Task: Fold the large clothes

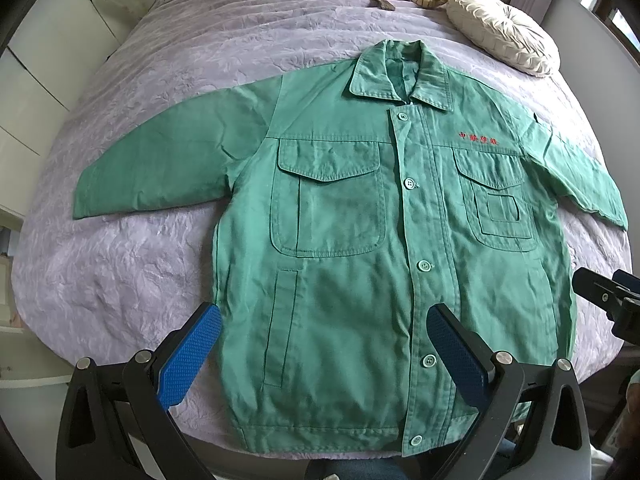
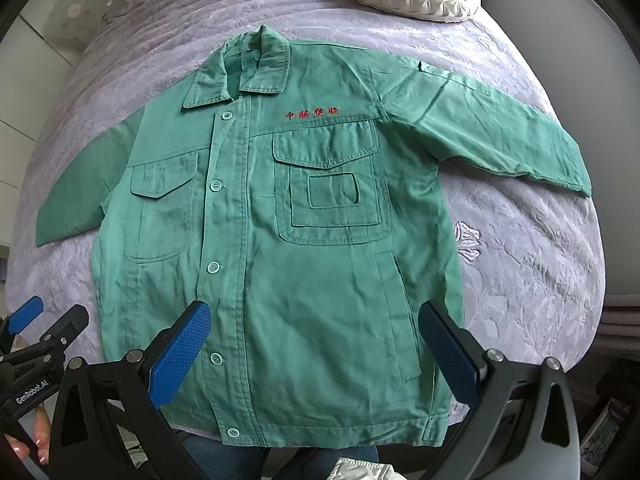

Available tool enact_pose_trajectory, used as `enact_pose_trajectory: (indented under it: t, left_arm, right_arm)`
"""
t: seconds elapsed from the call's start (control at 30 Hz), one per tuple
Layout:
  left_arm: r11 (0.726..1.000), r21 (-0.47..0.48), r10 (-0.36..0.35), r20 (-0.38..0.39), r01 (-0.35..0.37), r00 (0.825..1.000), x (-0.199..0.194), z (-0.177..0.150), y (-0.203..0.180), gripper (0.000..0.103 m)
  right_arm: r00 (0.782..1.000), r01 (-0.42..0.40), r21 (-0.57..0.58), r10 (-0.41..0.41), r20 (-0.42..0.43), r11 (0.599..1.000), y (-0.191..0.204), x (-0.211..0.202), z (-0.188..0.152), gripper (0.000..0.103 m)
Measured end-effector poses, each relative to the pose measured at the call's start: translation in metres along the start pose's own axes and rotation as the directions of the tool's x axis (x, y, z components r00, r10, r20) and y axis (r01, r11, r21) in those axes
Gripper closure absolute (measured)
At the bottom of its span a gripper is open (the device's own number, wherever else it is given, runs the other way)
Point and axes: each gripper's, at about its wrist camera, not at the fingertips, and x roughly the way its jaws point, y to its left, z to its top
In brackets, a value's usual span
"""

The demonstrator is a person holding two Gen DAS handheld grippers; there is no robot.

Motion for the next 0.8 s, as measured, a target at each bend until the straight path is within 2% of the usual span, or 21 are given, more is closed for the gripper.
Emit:
enact_pose_trajectory:
  t: [0.8]
  left_arm:
    - [1.000,-0.011,-0.004,-0.009,0.004,1.000,0.0034,-0.0009,0.0041,0.000]
  right_arm:
    - [1.000,0.013,0.007,-0.013,-0.013,1.000,0.0034,0.0045,0.0015,0.000]
